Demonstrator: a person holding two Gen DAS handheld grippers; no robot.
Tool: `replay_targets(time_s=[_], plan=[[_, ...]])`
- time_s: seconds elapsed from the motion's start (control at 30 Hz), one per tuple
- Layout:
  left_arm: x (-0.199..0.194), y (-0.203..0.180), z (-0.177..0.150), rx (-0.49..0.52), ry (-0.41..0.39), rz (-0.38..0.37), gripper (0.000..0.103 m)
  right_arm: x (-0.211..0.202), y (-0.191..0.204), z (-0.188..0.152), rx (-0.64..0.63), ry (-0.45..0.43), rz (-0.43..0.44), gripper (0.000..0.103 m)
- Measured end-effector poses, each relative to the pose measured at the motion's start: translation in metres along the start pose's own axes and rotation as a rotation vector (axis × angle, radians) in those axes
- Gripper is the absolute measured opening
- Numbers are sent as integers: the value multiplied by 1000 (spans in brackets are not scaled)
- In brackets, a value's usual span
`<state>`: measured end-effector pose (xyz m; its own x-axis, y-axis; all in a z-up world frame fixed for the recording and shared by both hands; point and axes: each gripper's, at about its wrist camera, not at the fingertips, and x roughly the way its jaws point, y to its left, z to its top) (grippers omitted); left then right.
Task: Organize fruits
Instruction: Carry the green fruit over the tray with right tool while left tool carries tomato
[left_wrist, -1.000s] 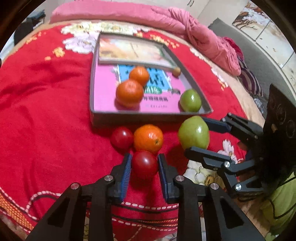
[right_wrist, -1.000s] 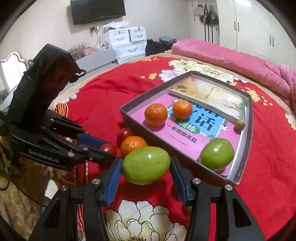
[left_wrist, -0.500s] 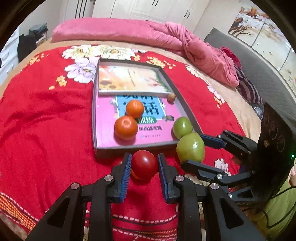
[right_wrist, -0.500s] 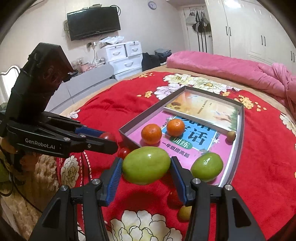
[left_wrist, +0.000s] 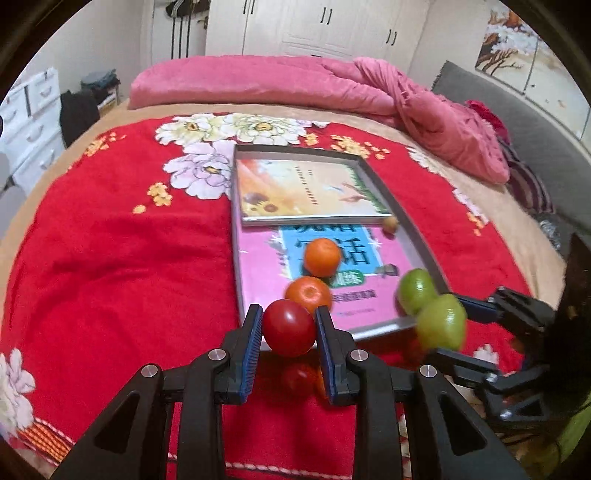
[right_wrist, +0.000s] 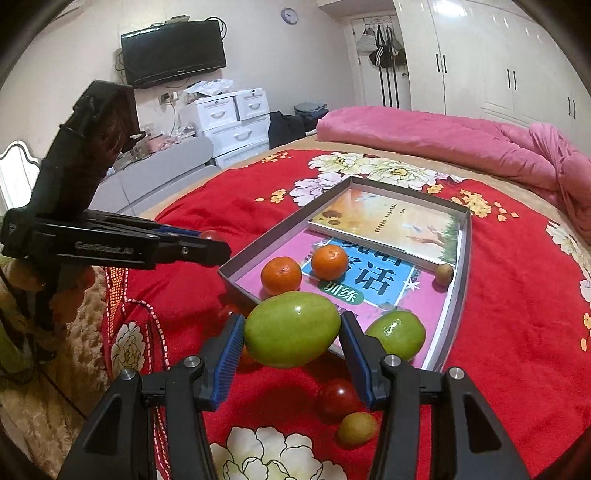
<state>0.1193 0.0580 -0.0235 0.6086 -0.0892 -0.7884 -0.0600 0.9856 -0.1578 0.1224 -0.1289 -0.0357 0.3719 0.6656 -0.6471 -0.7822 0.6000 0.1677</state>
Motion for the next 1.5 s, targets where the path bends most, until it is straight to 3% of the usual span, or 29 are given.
replay_targets(time_s=[0.13, 1.03, 1.23, 1.5], plan=[[12, 4, 4, 17, 5, 49, 29, 1, -1, 0, 3, 0, -1, 52], [44, -12, 7, 110, 51, 140, 29, 11, -15, 4, 45, -10, -58, 52], [43, -13, 7, 105, 39, 110, 29, 16, -17, 5, 47, -1, -79, 52], [46, -9, 10, 54, 32, 17, 29, 26, -19, 7, 10, 29, -119, 52]])
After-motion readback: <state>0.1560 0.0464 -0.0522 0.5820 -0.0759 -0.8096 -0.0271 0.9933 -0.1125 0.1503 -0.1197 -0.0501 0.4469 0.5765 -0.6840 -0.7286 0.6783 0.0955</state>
